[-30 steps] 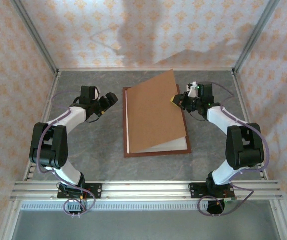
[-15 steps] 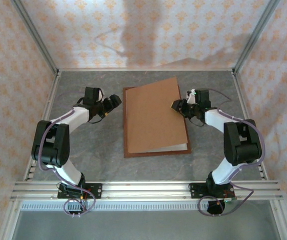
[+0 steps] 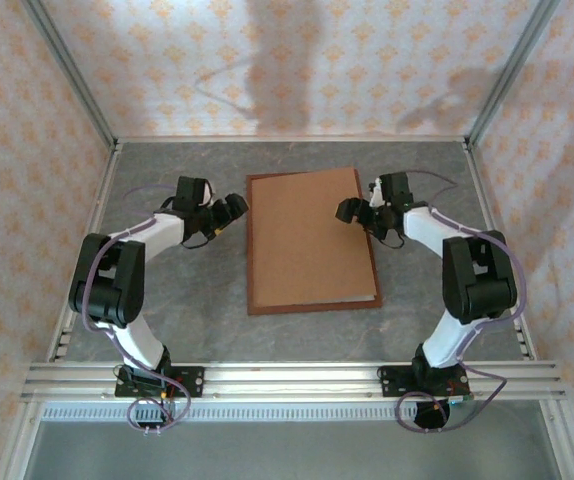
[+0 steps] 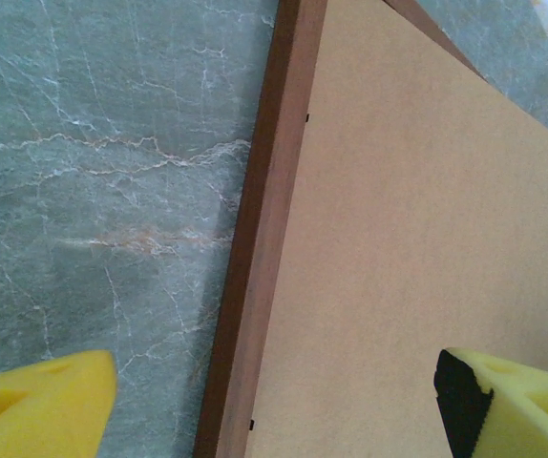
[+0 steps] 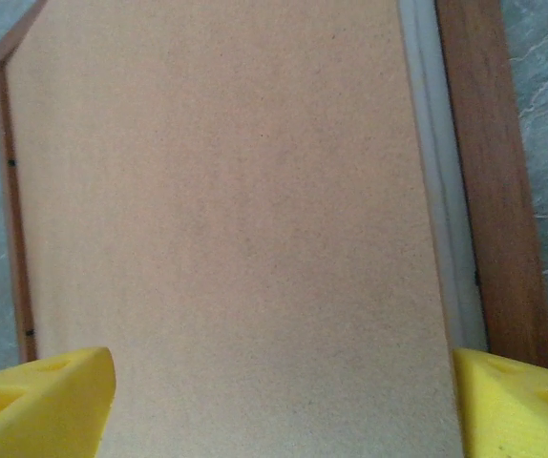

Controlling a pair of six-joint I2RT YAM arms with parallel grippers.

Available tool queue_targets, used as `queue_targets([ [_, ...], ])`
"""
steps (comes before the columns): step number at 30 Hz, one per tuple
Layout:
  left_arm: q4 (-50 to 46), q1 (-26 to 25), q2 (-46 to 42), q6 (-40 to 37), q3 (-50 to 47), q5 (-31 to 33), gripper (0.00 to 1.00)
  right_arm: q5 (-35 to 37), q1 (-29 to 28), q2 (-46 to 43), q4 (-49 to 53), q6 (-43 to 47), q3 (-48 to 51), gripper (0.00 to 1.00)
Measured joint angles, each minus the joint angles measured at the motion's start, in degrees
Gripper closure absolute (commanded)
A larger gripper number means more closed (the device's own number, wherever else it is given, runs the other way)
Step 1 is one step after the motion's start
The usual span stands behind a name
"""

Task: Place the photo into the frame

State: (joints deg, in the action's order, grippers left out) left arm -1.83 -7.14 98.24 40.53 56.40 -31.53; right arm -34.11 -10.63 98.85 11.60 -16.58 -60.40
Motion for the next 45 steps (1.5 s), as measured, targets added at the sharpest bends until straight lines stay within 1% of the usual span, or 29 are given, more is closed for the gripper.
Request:
queue_targets([
  [5, 0.0, 0.0, 0.6, 0.0, 0.0, 0.0, 0.13, 3.9, -1.5, 2.3, 5.4, 2.4, -3.5, 0.11],
  [10, 0.0, -0.3, 1.0, -0.1, 0.0, 0.0, 0.12, 7.9, -2.2, 2.4, 10.4, 4.3, -6.7, 0.12],
  [14, -0.1, -1.5, 1.6, -0.5, 0.0, 0.1, 0.13, 11.1, -2.2, 2.4, 12.9, 5.4, -8.4, 0.11],
  [19, -1.2, -3.5, 2.5, -1.8, 1.0, 1.4, 0.12, 16.4, -2.2, 2.4, 15.4, 6.1, -8.7, 0.07],
  [21, -2.0, -4.3, 3.4, -2.4, 2.2, 2.1, 0.13, 16.9, -2.1, 2.7, 16.0, 5.9, -9.3, 0.07],
  [28, -4.9, -7.1, 8.9, -4.3, 8.3, 3.8, 0.13, 16.1, -1.2, 7.6, 14.9, 4.3, -13.0, 0.05],
  [34, -8.6, -8.2, 13.3, -5.1, 13.6, 4.6, 0.13, 12.1, -0.4, 11.1, 14.3, 3.1, -14.0, 0.05],
  [38, -10.6, -8.3, 14.0, -5.1, 15.2, 4.6, 0.13, 9.1, -0.5, 11.1, 13.3, 2.4, -13.6, 0.05],
  [41, -11.8, -8.3, 14.6, -5.1, 16.3, 4.5, 0.14, 7.7, -0.4, 10.7, 11.8, 1.8, -11.3, 0.05],
  [45, -14.3, -8.3, 15.9, -5.3, 18.8, 4.2, 0.14, 5.7, -0.1, 6.9, 9.4, 0.6, -6.6, 0.06],
])
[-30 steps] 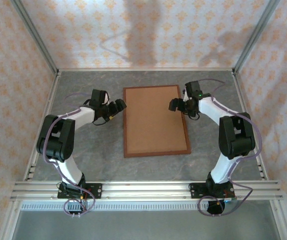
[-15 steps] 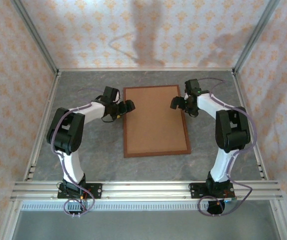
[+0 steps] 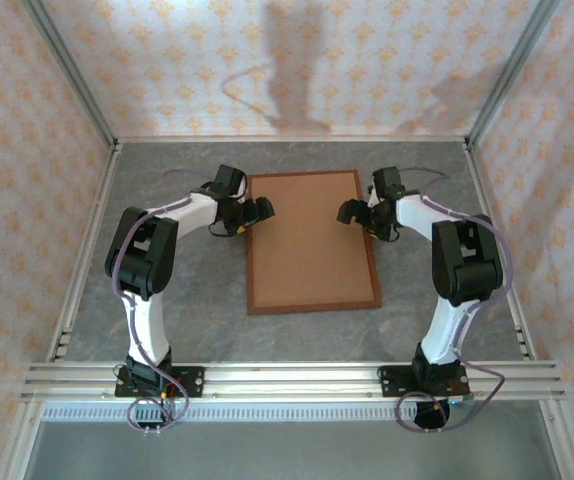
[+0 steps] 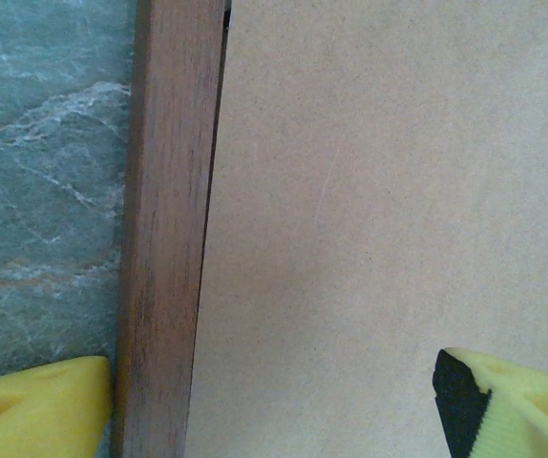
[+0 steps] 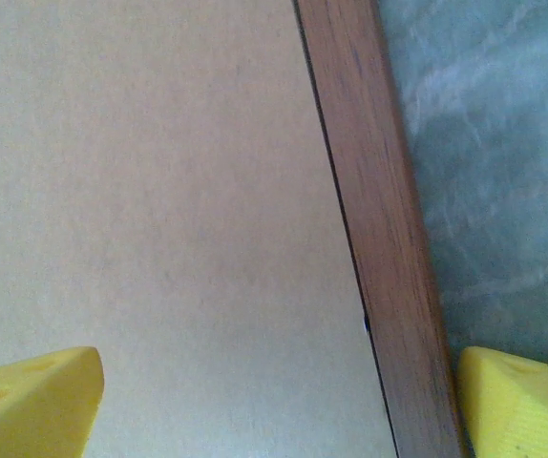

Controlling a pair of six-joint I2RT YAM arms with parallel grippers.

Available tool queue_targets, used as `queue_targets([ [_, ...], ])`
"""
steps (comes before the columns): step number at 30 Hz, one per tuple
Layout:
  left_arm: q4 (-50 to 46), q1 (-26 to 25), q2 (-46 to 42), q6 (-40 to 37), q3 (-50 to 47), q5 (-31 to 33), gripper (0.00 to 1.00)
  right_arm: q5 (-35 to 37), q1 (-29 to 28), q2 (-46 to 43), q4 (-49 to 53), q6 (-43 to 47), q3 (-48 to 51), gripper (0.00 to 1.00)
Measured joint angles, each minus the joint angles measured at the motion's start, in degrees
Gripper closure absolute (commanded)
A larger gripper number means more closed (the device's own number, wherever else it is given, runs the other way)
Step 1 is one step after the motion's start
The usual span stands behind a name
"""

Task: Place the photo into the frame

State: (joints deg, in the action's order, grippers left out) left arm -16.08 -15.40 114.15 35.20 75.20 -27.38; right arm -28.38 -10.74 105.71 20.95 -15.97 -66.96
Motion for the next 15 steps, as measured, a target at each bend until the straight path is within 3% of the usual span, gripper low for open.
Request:
queue_targets([
  [7, -10.0, 0.1, 4.9, -0.9, 9.3, -0.2, 0.14, -3.0, -0.9, -8.6, -1.4, -5.1, 10.1, 0.06],
  [15, -30.9, 1.2, 17.3, -4.0, 31.8, -0.7, 0.14, -1.8, -6.3, -15.1, -0.5, -9.8, 16.2, 0.06],
])
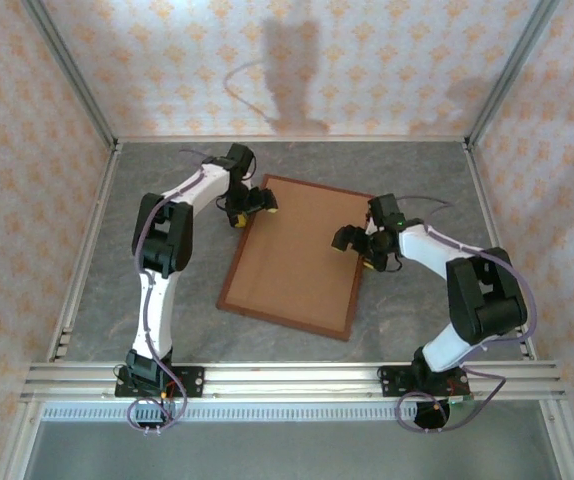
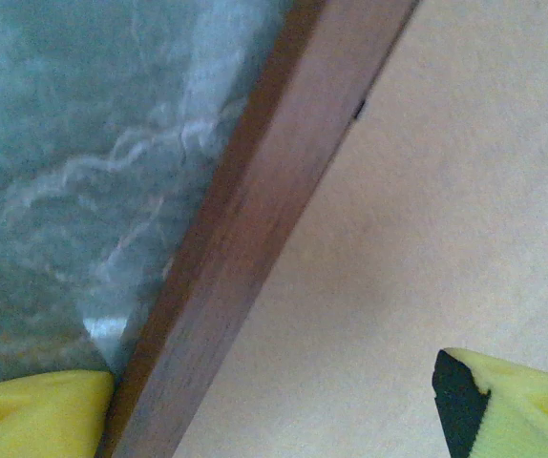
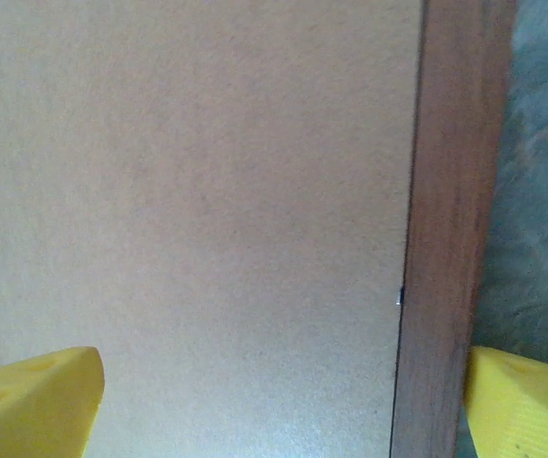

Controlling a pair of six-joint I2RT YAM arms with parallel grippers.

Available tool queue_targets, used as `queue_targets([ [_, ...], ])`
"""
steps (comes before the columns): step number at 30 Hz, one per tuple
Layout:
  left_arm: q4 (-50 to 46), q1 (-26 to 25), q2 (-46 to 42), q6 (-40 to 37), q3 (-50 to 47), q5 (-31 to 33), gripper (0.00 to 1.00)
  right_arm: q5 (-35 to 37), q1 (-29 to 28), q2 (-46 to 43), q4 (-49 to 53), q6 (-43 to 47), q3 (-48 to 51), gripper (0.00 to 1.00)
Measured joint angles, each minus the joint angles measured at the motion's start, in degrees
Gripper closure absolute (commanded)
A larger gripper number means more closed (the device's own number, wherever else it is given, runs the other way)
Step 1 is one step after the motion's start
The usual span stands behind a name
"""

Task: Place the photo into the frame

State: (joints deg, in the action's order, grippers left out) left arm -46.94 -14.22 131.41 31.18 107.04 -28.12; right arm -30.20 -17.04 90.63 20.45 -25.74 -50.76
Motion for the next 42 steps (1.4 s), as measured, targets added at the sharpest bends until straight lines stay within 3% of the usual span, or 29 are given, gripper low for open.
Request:
queue_targets([
  [4, -1.4, 0.9, 3.7, -1.8, 6.9, 0.2, 0.14, 4.7, -2.1, -0.8, 4.4, 3.1, -2.6, 0.03],
  [7, 6.7, 2.0, 2.9, -4.5, 5.6, 4.0, 0.13, 12.3, -2.5, -0.9, 6.2, 7.5, -8.8, 0.01],
  [12, 18.6, 4.9, -12.7, -5.6, -15.0, 11.2, 0.13, 17.8, 0.4, 4.5, 5.8, 15.0, -22.9, 0.00],
  [18, 25.8, 4.0, -37.4, -3.3, -37.6, 14.4, 0.13, 15.1, 3.5, 21.9, 9.5, 23.2, -41.3, 0.01],
  [23, 26.7, 0.9, -49.3, -0.1, -51.3, 15.2, 0.13, 11.8, 3.6, 32.4, 16.7, 29.4, -51.7, 0.03],
  [28, 23.1, -0.4, -54.5, 1.7, -58.0, 15.7, 0.13, 9.0, 3.6, 37.4, 22.1, 34.1, -57.8, 0.04],
  [42, 19.5, -0.4, -57.6, 1.7, -58.0, 17.1, 0.13, 6.6, 3.6, 42.1, 28.1, 39.8, -63.1, 0.06],
])
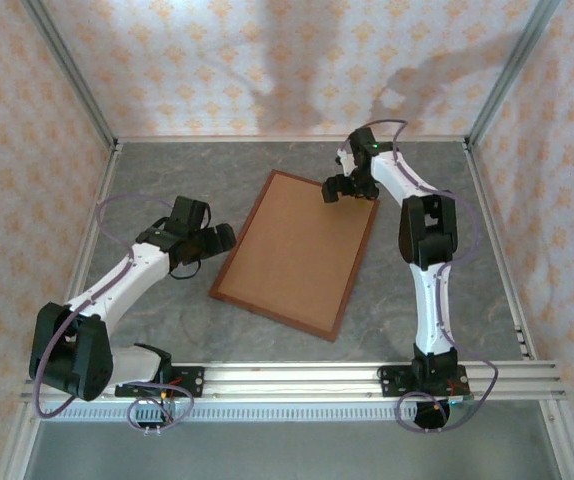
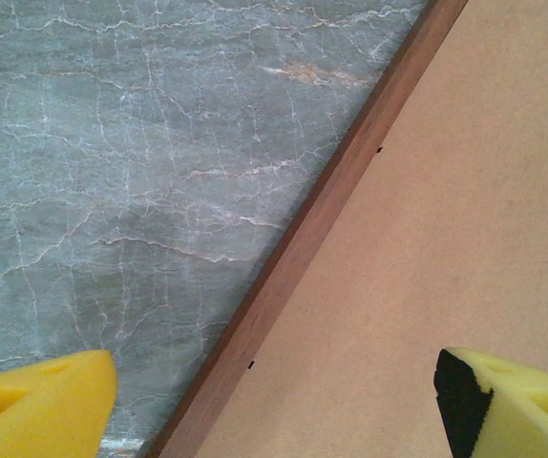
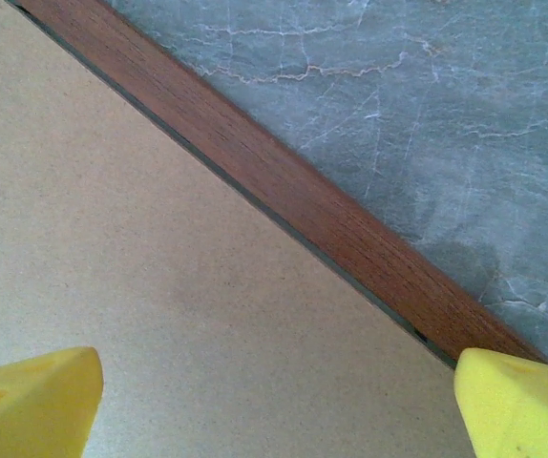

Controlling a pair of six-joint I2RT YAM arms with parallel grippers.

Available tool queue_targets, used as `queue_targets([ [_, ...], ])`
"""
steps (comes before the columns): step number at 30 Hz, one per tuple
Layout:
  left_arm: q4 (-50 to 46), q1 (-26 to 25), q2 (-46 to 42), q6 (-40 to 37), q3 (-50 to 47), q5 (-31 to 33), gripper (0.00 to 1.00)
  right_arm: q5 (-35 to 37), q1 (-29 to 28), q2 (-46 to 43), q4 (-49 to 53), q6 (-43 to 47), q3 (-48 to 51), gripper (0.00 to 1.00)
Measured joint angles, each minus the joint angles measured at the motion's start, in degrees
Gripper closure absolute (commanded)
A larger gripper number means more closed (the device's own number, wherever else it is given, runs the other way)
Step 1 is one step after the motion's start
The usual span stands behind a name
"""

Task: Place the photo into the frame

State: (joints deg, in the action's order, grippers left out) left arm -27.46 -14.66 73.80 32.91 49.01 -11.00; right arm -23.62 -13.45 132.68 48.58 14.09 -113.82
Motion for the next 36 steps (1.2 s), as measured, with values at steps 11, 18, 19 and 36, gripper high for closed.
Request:
queue_targets([
  [11, -0.4, 0.0, 0.0, -0.4, 0.0, 1.0, 0.13, -0.4, 0.1, 1.2, 2.6, 2.6, -2.5, 0.07],
  [18, -0.4, 0.0, 0.0, -0.4, 0.0, 1.0, 0.13, -0.5, 0.4, 1.2, 2.7, 2.7, -2.6, 0.08],
  [19, -0.4, 0.0, 0.0, -0.4, 0.0, 1.0, 0.13, -0.4, 0.4, 1.3, 2.7, 2.7, -2.9, 0.08],
  [36, -1.9, 0.0, -0.8, -1.4, -1.6, 1.0, 0.13, -2.3, 0.8, 3.0, 5.8, 5.5, -5.2, 0.10],
])
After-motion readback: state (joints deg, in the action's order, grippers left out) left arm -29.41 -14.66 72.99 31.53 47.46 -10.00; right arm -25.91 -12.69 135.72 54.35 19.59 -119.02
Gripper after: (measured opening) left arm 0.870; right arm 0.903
